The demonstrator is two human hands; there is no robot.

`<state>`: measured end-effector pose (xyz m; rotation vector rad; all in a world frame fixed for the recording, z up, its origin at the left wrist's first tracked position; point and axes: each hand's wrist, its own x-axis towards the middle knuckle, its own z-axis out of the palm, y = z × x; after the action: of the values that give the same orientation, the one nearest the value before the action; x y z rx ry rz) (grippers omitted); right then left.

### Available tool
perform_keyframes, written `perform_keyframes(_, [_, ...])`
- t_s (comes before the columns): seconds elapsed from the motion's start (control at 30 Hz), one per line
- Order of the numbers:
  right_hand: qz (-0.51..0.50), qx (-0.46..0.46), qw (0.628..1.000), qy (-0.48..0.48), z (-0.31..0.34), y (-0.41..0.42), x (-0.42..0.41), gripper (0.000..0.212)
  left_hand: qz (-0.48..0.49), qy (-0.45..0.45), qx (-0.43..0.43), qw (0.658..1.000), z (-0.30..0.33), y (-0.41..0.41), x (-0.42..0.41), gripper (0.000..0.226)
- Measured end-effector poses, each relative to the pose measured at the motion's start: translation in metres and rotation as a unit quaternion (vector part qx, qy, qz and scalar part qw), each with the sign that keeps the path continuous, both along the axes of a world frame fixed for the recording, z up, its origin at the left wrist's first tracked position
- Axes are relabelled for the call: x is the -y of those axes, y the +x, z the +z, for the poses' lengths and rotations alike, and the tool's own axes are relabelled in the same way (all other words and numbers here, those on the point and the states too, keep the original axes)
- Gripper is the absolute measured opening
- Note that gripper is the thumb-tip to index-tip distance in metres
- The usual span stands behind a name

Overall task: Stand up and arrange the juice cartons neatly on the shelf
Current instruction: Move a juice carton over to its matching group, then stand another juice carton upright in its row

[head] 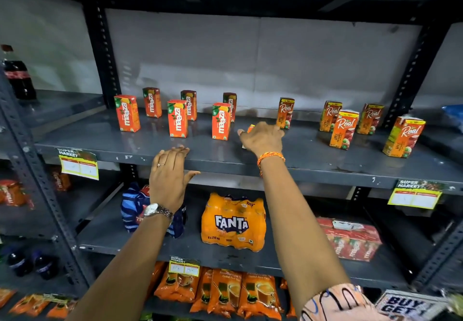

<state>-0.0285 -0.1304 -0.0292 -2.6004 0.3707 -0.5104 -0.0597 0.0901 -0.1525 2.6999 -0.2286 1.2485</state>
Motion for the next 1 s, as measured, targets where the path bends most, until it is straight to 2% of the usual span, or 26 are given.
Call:
perform_keyframes(0.1, [-0.007, 0.001, 1.0, 0.024, 0.0, -0.001, -0.008, 0.059, 0.002, -0.001, -0.009, 1.0, 0.001, -0.001, 0.001, 0.064])
perform_keyframes(0.3, [0.004, -0.024, 0.997, 0.076, 0.011, -0.003, -0.009, 0.071, -0.002, -0.006, -0.016, 1.0, 0.003, -0.003, 0.002, 0.062])
perform_keyframes(0.37, [0.031, -0.009, 0.994, 0.103, 0.01, -0.003, -0.004, 0.057, -0.001, -0.007, -0.022, 1.0, 0.004, -0.004, 0.002, 0.062])
perform_keyframes(0.43, [0.072, 0.002, 0.989, 0.128, 0.007, -0.001, 0.003, 0.024, -0.002, -0.01, -0.022, 1.0, 0.004, -0.005, 0.002, 0.061])
perform_keyframes(0.53, [0.089, -0.012, 0.977, 0.193, 0.008, 0.003, 0.011, 0.015, -0.006, -0.016, -0.025, 1.0, 0.006, -0.008, 0.004, 0.062])
perform_keyframes(0.63, [0.104, 0.019, 0.952, 0.286, 0.008, 0.009, 0.021, 0.006, 0.001, -0.012, -0.038, 0.999, 0.009, -0.01, 0.006, 0.069])
perform_keyframes(0.8, [0.103, 0.056, 0.883, 0.454, 0.008, -0.009, 0.046, 0.01, 0.018, -0.002, -0.049, 0.999, 0.014, -0.017, 0.012, 0.095])
perform_keyframes(0.93, [0.136, 0.082, 0.852, 0.498, 0.018, -0.031, 0.067, 0.015, 0.024, -0.014, -0.055, 0.998, 0.016, -0.023, 0.03, 0.094])
perform_keyframes(1.0, [0.164, 0.119, 0.833, 0.514, 0.026, -0.046, 0.075, 0.006, 0.016, 0.009, -0.047, 0.999, 0.015, -0.025, 0.044, 0.09])
